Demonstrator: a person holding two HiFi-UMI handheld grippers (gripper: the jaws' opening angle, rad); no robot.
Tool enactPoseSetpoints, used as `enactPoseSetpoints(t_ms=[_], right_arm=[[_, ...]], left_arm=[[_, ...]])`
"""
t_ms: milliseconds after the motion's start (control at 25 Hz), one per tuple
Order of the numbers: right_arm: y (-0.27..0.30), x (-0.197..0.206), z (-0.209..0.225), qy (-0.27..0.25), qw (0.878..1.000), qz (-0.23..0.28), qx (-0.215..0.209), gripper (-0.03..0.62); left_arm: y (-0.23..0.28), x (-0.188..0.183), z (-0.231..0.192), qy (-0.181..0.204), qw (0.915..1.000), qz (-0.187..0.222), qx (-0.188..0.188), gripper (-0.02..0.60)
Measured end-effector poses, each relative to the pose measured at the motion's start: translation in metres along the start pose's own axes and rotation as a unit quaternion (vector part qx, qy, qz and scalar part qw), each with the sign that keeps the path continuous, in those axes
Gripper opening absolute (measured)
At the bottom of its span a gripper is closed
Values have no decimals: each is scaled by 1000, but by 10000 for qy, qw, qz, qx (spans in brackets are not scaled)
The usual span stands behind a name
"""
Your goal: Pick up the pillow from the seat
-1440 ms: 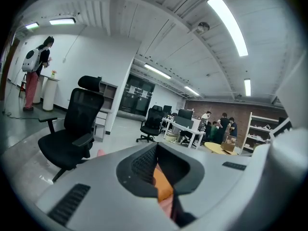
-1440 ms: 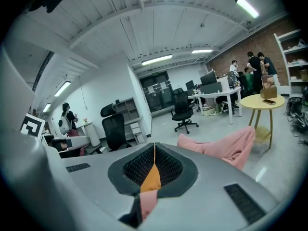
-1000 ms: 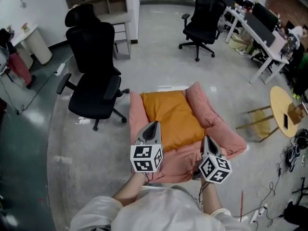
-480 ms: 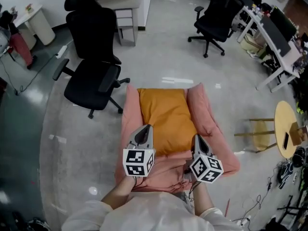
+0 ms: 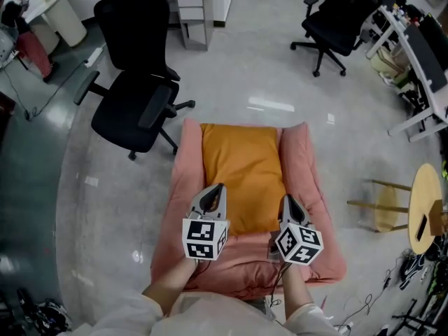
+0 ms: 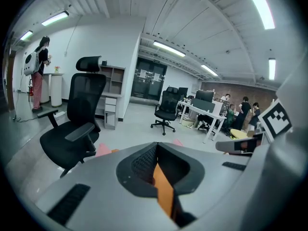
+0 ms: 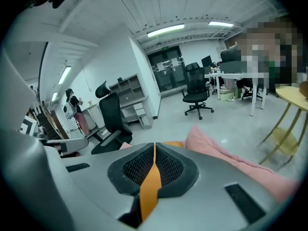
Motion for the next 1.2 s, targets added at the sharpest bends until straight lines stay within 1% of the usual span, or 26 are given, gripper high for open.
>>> enactPoseSetpoints(t_ms=[160,280,320,360,400,480,600,920,1080,1200], right_arm=[[32,1,22,-10,9997,-249,-16,32],[57,7,33,-38,9992,-405,-37,34],[66,10,37,-62,9989,-460,-40,35],[75,14,41,-86,9986,-522,-48,39],[83,17,46,-104,9982,-590,-60,51],[99,25,55,-135,9972,-733,-76,89],[118,36,68,-222,9955,-920,-57,98],[165,60,93,-362,9911,-1278,6,158],[184,72,112,-291,9887,-1466,105,214],[197,81,127,-160,9850,-1705,213,249]], left_arm=[[38,18,1,53,9990,-415,-129,2],[60,39,-7,-89,9979,-633,-96,9],[67,46,-10,-177,9975,-682,-65,27],[73,53,-13,-264,9970,-728,-37,98],[80,59,-15,-335,9965,-771,-33,138],[92,71,-20,-396,9954,-862,-113,140],[106,87,-26,-430,9936,-1023,-230,141],[134,127,-41,-607,9875,-1404,-378,213],[144,152,-41,-680,9815,-1752,-370,232],[148,168,-44,-729,9762,-2001,-408,241]])
Point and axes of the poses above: the fingertips, and each gripper's own axes: y forward along the fingers, z to its right, x out of its underside, the point moved 4 cm from there along -y, backward along the fingers, and after that the axes turned 14 degrees about y, right-handed, at the moved point
